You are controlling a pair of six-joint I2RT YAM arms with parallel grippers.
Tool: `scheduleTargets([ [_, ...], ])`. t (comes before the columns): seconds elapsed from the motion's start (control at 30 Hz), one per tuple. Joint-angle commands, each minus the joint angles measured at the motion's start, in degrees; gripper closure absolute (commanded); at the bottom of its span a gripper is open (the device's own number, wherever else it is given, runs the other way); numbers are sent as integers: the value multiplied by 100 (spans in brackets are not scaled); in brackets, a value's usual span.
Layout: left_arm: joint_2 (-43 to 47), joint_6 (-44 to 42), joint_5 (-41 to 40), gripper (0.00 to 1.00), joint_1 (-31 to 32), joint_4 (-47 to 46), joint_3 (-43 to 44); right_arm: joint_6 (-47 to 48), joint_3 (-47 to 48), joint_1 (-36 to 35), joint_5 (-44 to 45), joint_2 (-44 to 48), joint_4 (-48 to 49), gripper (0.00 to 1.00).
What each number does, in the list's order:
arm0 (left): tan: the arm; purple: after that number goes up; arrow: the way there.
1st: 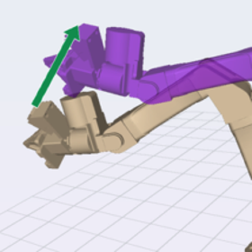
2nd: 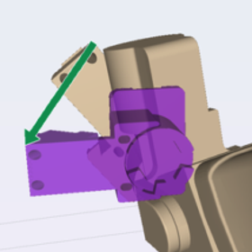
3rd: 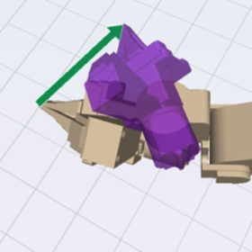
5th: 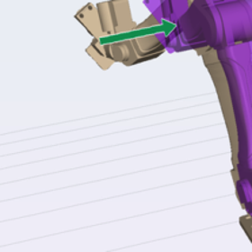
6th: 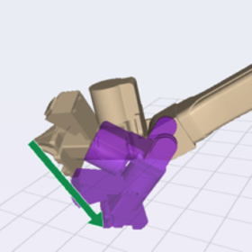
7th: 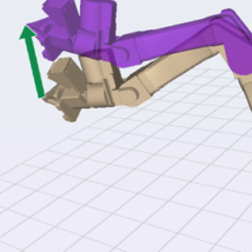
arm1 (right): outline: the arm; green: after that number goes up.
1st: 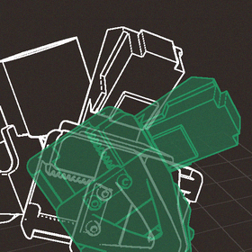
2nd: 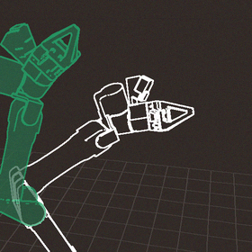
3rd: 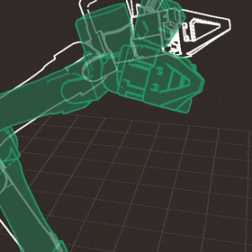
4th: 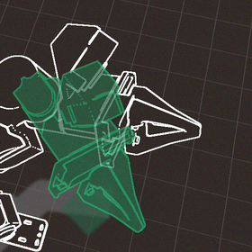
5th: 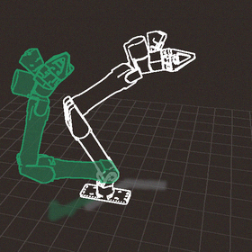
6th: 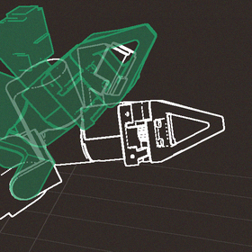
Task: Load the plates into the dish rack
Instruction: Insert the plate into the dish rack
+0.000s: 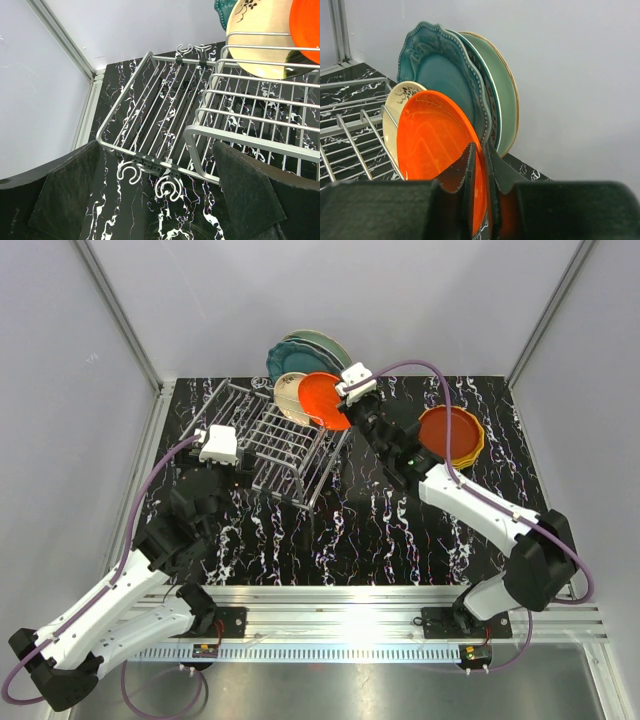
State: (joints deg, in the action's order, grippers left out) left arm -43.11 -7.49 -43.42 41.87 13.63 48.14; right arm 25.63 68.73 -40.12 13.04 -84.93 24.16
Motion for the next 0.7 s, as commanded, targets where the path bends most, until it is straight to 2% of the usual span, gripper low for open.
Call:
scheduleTargets([
  [0.0, 93, 2, -44, 1, -29, -229, 2, -146, 369, -22, -231, -173, 168, 87],
  [0.1, 101, -16, -53, 1, -29, -229, -6, -216, 457, -31, -310, -209, 185, 88],
  [0.5, 128, -7, -61, 1, -29, -238, -15, -330, 686, -31, -478, -314, 150, 68],
  [0.67, 119, -16, -70, 1, -29, -246, -15, -339, 677, -40, -469, -218, 133, 65],
])
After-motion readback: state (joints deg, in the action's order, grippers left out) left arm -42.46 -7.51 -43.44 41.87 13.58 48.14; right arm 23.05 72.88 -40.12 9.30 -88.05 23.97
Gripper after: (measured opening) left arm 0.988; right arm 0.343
